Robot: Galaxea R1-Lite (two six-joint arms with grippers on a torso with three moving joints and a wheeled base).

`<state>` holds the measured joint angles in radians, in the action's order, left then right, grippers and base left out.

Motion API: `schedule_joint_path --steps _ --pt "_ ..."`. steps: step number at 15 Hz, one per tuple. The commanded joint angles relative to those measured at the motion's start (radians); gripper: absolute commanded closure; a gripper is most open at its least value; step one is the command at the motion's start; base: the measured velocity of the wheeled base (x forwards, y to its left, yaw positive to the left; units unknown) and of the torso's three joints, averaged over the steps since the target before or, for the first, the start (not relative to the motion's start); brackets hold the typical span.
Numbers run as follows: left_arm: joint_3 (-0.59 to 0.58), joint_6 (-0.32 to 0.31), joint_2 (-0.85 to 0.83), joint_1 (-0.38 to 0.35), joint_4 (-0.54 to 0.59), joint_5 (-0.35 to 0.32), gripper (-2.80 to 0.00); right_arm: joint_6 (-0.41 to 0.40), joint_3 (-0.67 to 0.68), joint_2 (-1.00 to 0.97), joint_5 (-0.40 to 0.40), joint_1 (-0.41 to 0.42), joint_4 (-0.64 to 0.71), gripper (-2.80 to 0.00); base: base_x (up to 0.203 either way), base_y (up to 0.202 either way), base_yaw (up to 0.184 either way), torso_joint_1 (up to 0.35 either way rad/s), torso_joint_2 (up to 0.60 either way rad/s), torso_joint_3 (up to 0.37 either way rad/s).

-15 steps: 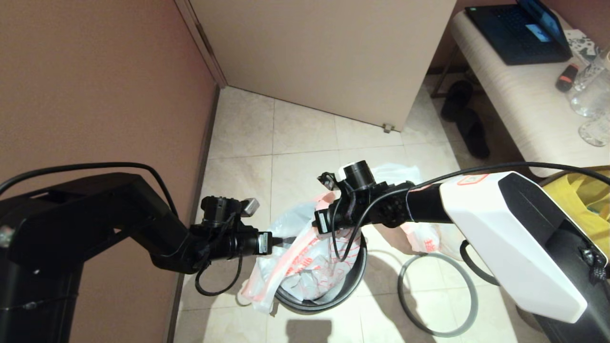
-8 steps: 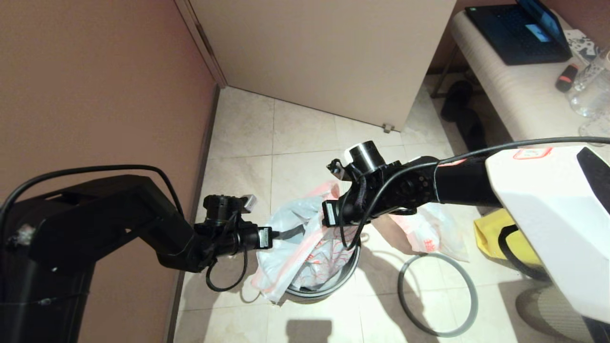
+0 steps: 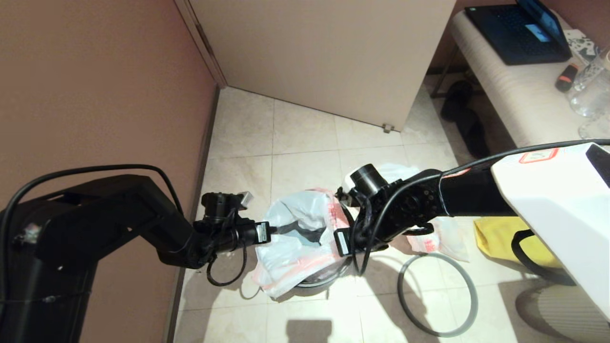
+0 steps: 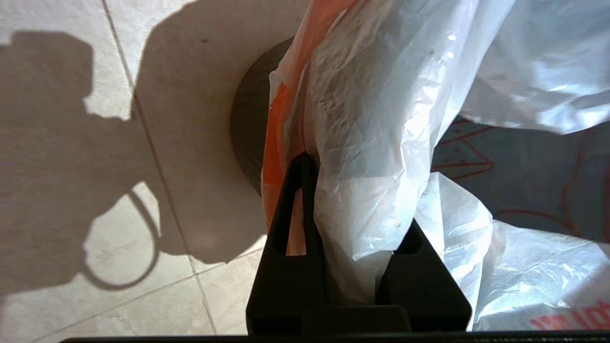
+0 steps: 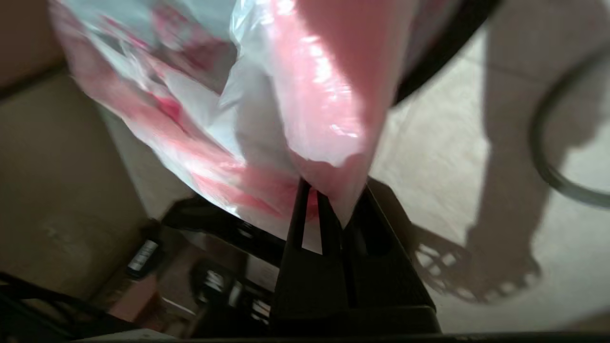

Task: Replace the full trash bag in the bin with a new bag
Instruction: Put the new garbage bag on the trash can

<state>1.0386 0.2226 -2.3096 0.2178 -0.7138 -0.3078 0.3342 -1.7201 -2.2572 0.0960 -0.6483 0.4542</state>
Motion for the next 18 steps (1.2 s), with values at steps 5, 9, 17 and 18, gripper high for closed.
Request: schedule_joint_path --steps 5,9,17,18 --pt "0.011 0.001 -0.011 0.001 -0.003 0.023 0.00 0.003 0.051 -0.018 -0.067 0.011 0.061 0.00 0.000 0.000 0.000 0.000 0.00 0.000" --pt "0.020 0.010 -0.016 -0.001 -0.003 0.026 0.00 -0.001 0.047 -0.119 -0.132 0.038 0.059 0.00 0.000 0.000 0.000 0.000 0.00 0.000" --pt "0.039 0.028 -0.027 0.001 -0.001 0.050 0.00 0.004 -0.120 -0.334 -0.178 0.051 -0.156 0.00 0.000 0.000 0.000 0.000 0.00 0.000" --pt "0.036 0.026 -0.027 0.003 -0.001 0.050 0.00 0.007 -0.124 -0.343 -0.195 0.055 -0.268 0.00 0.000 0.000 0.000 0.000 0.00 0.000"
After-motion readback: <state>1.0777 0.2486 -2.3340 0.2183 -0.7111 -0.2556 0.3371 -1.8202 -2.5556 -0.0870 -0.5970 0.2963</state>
